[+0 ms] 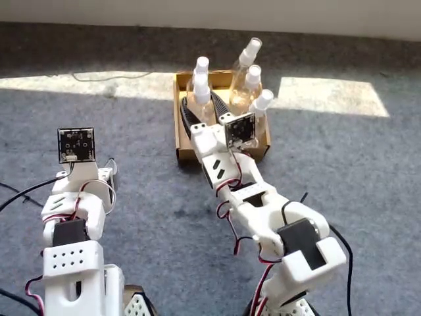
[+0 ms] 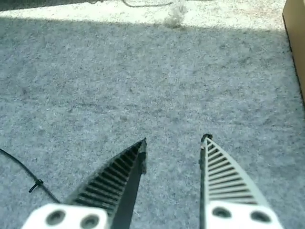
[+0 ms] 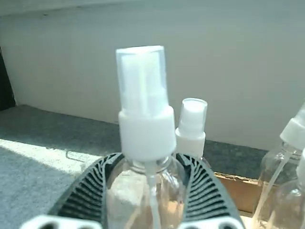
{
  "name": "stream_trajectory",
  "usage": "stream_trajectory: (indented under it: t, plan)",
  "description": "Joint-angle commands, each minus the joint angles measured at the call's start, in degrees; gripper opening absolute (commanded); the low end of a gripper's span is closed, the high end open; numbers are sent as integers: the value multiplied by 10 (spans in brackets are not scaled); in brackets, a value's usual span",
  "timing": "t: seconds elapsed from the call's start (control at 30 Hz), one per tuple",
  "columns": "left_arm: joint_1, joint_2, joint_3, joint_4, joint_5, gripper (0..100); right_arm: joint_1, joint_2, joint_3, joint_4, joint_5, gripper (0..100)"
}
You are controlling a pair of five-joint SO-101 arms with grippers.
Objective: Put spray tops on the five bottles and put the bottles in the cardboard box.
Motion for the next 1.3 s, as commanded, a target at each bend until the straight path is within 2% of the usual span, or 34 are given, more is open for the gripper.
stream_trajectory:
  t: [0.0,0.33,1.27]
  plan:
    - [9,-6,-2,-12,-3,182,4,8,-29,-14,-1,5]
    - [9,-6,-2,-11,-3,182,4,58,-34,-13,0,5]
    - [9,-6,-1,-10,-3,182,-15,59,-30,-14,-3,9]
